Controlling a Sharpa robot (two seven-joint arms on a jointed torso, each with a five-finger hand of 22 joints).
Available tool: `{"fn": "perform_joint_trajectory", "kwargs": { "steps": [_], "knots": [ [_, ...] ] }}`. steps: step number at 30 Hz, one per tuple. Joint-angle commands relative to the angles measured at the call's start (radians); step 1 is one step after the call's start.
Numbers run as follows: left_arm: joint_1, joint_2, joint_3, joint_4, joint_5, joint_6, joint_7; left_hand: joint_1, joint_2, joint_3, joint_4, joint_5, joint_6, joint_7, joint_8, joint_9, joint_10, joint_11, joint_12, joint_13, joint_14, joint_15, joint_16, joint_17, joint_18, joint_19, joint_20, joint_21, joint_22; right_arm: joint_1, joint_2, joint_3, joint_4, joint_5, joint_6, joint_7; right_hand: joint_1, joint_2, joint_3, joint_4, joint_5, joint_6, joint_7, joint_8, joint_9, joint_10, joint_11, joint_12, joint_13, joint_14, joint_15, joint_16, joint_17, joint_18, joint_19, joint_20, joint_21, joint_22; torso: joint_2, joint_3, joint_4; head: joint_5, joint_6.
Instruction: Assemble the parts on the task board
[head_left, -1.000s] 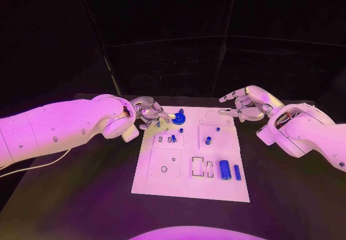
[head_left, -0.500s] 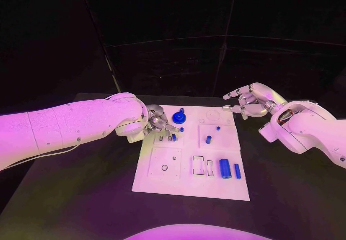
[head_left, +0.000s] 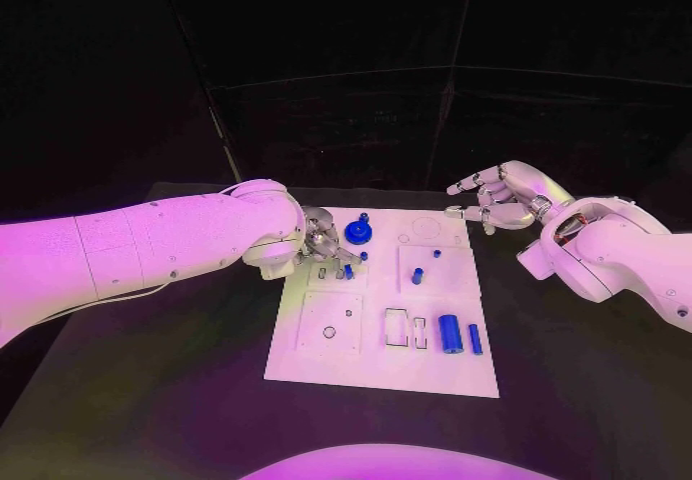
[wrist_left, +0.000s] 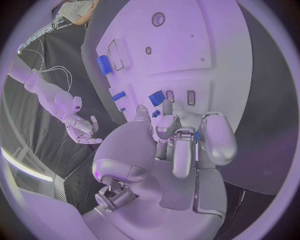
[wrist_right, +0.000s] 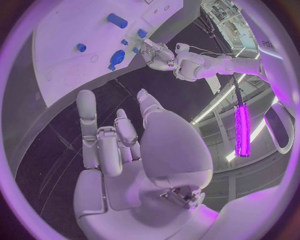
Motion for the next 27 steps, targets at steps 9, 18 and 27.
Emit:
{"fn": "perform_joint_trajectory", "kwargs": {
  "steps": [9, 18, 27],
  "knots": [
    [0.004, 0.022, -0.001, -0.017, -0.024, 0.05, -0.024, 0.009, 0.004, -0.005, -0.005, -0.002, -0.02, -0.001, 0.027, 0.025, 0.008, -0.002, 0.005, 0.003, 0.104, -0.007, 0.003, 0.263, -0.015, 0.01, -0.007, 0.011, 0.009, 0.002, 0.007, 0.001, -0.004, 0.007, 0.006, -0.002, 0.005, 0.009, -0.008, 0.002, 0.006, 0.003, -0.004, 0.006, 0.001, 0.0, -0.006, 0.0, -0.001, 0.059, -0.001, -0.005, 0.064, 0.018, -0.004, 0.0, -0.005, -0.001, 0.001, -0.0001, 0.0002, -0.003, -0.005],
    [0.005, 0.034, -0.001, -0.024, -0.024, 0.066, -0.026, 0.03, 0.011, 0.003, -0.017, -0.002, -0.032, -0.001, 0.04, 0.04, 0.007, -0.002, 0.006, 0.004, 0.104, -0.007, 0.003, 0.263, -0.016, 0.011, -0.007, 0.013, 0.013, 0.002, 0.011, 0.001, -0.008, 0.007, 0.007, -0.004, 0.006, 0.01, -0.01, 0.003, 0.01, 0.003, -0.005, 0.007, 0.001, 0.001, -0.006, 0.0, -0.001, 0.059, -0.001, -0.006, 0.064, 0.018, -0.003, -0.001, -0.005, -0.001, 0.001, -0.0007, -0.0001, -0.004, -0.01],
    [0.005, 0.047, -0.001, -0.034, -0.024, 0.08, -0.027, 0.05, 0.016, 0.011, -0.033, -0.002, -0.04, -0.001, 0.05, 0.053, 0.007, -0.002, 0.007, 0.005, 0.104, -0.006, 0.003, 0.263, -0.017, 0.011, -0.006, 0.016, 0.018, 0.002, 0.016, 0.001, -0.01, 0.007, 0.009, -0.005, 0.008, 0.012, -0.011, 0.003, 0.017, 0.003, -0.005, 0.009, 0.001, 0.001, -0.007, 0.001, -0.001, 0.059, -0.002, -0.006, 0.064, 0.018, -0.003, -0.001, -0.005, -0.001, 0.001, -0.001, 0.0007, -0.005, -0.015]
  ]
}}
